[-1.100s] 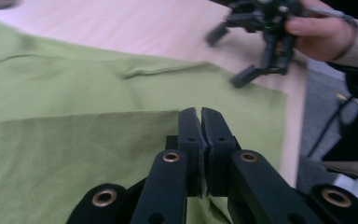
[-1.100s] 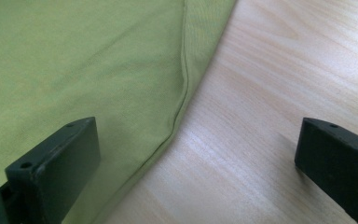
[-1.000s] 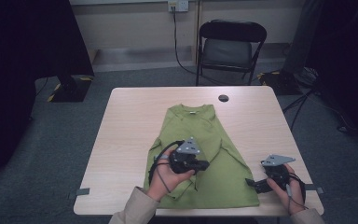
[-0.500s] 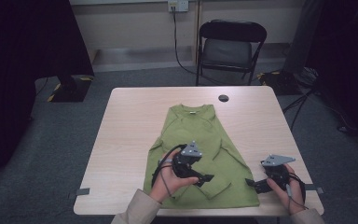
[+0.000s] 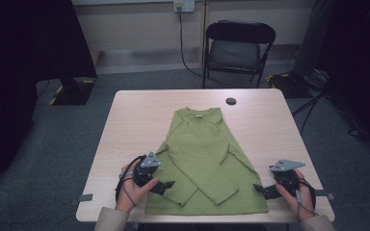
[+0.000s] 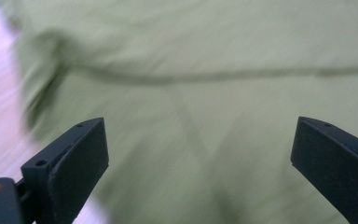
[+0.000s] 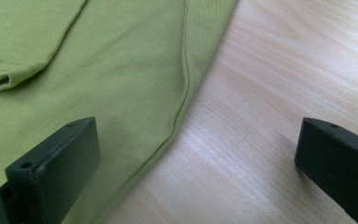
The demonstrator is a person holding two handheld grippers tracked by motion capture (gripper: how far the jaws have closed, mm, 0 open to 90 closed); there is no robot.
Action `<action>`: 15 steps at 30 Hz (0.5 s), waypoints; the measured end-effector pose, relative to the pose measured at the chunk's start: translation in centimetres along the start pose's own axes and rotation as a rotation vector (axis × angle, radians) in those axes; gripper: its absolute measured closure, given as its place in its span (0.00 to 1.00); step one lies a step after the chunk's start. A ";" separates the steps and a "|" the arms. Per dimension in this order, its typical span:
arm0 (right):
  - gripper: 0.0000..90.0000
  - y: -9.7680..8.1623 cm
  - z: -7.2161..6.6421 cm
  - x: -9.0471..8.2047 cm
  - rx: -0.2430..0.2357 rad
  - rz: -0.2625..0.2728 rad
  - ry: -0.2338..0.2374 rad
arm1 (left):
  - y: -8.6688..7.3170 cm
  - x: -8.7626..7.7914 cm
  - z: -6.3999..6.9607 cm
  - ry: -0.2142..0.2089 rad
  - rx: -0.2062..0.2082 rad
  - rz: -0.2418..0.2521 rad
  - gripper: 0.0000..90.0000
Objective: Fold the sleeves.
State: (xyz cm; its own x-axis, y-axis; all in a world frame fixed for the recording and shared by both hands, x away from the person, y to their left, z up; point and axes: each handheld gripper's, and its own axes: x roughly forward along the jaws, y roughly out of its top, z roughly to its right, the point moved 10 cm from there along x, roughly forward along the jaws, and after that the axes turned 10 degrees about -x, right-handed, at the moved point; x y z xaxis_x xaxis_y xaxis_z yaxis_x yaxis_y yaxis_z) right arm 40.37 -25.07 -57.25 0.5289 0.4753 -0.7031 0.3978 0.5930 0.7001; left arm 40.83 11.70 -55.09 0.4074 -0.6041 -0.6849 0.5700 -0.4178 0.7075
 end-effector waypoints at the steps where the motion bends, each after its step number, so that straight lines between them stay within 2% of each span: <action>1: 0.00 0.0 0.0 0.0 0.000 0.000 0.000 | -0.3 -0.2 -0.4 0.010 -0.001 -0.006 0.04; 6: 0.00 0.0 0.0 0.0 0.000 0.000 0.000 | -2.1 -2.0 -2.9 0.072 -0.023 0.002 0.04; 9: 0.00 0.0 0.0 0.0 0.000 0.000 0.000 | -3.0 -3.2 -3.7 0.085 -0.035 0.007 0.04; 11: 0.00 0.0 0.0 0.0 0.000 0.000 0.000 | -3.9 -3.3 -4.3 0.104 -0.047 -0.011 0.04; 12: 0.00 0.0 0.0 0.0 0.000 0.000 0.000 | -4.5 -3.2 -4.5 0.112 -0.045 -0.036 0.04; 13: 0.00 0.0 0.0 0.0 0.000 0.000 0.000 | -4.9 -3.0 -4.6 0.106 -0.030 -0.039 0.03; 15: 0.00 0.0 0.0 0.0 0.000 0.000 0.000 | -4.9 -2.9 -4.7 0.093 -0.023 -0.004 0.00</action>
State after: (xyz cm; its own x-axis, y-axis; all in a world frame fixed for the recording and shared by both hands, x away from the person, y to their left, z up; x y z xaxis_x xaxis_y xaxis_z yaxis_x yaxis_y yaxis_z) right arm 40.37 -25.07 -57.25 0.5289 0.4753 -0.7031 0.3976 0.5932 0.7000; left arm 40.17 18.71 -57.36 0.4692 -0.5363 -0.7016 0.5878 -0.4033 0.7014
